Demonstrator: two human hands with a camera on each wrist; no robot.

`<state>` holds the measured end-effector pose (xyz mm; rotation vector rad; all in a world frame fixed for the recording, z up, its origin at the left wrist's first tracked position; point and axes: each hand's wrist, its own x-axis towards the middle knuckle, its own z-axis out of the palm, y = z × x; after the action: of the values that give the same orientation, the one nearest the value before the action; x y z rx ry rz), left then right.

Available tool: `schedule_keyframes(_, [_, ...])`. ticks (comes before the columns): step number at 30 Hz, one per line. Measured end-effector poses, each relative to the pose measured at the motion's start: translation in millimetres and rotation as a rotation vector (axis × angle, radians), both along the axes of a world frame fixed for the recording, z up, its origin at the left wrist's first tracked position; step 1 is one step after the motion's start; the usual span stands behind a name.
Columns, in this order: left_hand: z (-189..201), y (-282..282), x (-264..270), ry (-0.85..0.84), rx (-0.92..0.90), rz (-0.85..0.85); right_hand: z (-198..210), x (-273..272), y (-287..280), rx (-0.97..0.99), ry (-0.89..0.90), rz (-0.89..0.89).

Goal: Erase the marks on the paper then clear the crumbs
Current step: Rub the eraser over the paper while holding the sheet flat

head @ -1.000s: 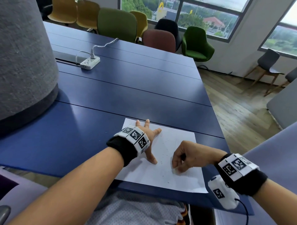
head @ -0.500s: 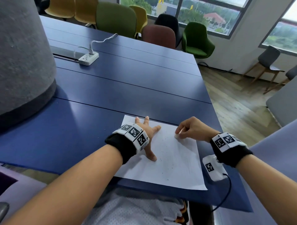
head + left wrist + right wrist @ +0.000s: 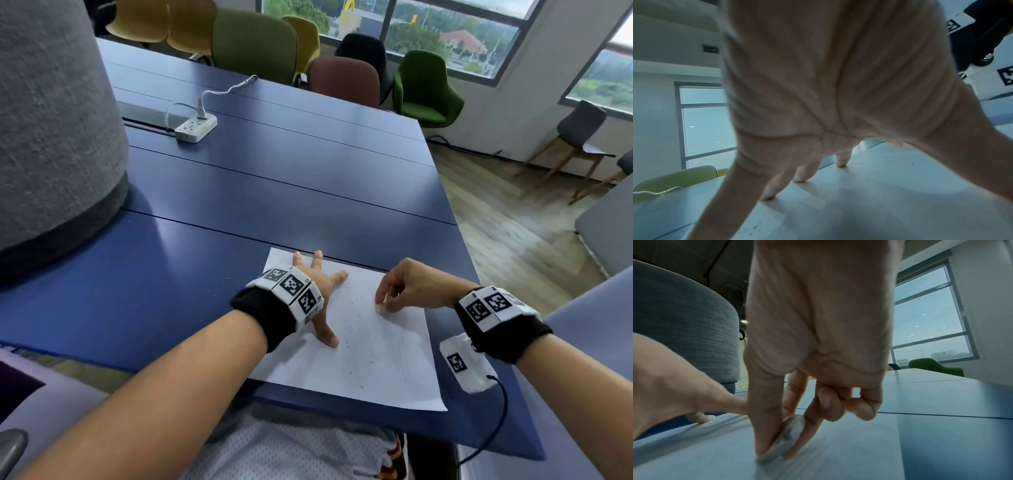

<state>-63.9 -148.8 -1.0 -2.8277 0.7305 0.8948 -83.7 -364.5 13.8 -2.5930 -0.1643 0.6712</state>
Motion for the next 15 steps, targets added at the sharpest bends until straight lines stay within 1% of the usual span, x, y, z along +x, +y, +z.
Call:
schedule_keyframes(3, [0,0,0,-0.006,0.000,-0.002,-4,7,-4,0.019,-0.142,-0.117])
schedule_keyframes(4, [0,0,0,-0.008,0.002,-0.003,-5,6,-5,0.036,-0.156,-0.136])
schedule_keyframes(6, [0,0,0,-0.008,0.005,-0.005,-4,-1,-3,0.043,-0.094,-0.079])
schedule_keyframes(8, [0,0,0,-0.003,0.008,-0.006,0,-8,3,0.003,0.033,0.029])
schedule_keyframes(9, [0,0,0,-0.004,0.009,-0.006,1,-8,3,-0.011,0.048,0.048])
schedule_keyframes(13, [-1,-1,0,-0.015,0.005,-0.009,-4,-2,-1,0.011,-0.114,-0.113])
schedule_keyframes(14, [-2,-1,0,-0.017,0.004,-0.009,-5,-4,-1,0.009,-0.100,-0.091])
schedule_keyframes(15, [-2,-1,0,-0.019,0.004,-0.009,-4,-8,0,0.001,-0.052,-0.032])
